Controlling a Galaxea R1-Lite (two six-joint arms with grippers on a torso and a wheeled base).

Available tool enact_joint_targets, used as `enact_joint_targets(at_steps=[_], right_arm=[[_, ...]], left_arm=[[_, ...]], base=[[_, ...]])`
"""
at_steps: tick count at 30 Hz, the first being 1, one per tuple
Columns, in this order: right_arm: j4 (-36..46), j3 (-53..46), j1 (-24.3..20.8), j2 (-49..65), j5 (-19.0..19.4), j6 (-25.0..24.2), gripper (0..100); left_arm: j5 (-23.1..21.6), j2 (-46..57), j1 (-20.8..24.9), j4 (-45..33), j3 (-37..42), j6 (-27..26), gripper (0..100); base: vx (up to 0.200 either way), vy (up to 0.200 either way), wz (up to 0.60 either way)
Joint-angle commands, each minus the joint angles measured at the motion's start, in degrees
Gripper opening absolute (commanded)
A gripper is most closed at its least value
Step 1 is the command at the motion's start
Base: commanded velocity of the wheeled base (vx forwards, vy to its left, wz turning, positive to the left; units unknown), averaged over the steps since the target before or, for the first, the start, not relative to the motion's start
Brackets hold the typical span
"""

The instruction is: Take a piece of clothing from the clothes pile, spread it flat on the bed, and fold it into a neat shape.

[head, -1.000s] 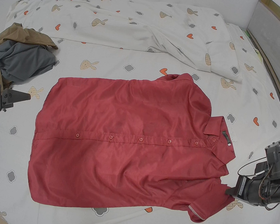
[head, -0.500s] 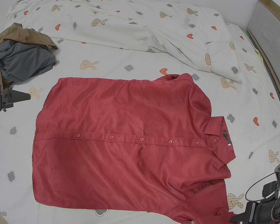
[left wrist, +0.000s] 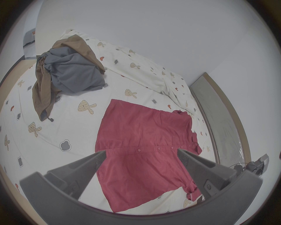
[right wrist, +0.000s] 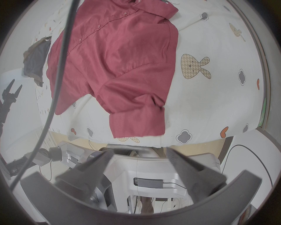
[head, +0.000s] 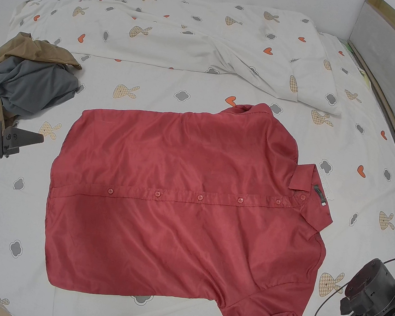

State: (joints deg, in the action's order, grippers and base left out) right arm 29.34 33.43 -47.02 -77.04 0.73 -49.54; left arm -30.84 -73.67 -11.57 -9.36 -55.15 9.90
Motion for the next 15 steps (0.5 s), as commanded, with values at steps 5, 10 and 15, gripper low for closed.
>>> enact_joint_targets(at_steps=[5,10,15], right_arm=[[2.47,1.73,-0.27,3.92,-0.47,0.15,100],[3.88,6.48,1.49,8.84,-0.56,0.24,100],[3.70,14.39,5.45,11.57,-0.47,2.52,100]], left_arm=[[-0.01,-0.25,0.06,-0.57,6.46,-1.81,100],[-0.01,-0.86,0.14,-0.39,15.60,-3.48,100],[-0.36,-0.51,-2.14,0.31,27.90,-4.10,100]], base=[[0.000,0.000,0.00],[0.000,0.000,0.00],[0.000,0.000,0.00]])
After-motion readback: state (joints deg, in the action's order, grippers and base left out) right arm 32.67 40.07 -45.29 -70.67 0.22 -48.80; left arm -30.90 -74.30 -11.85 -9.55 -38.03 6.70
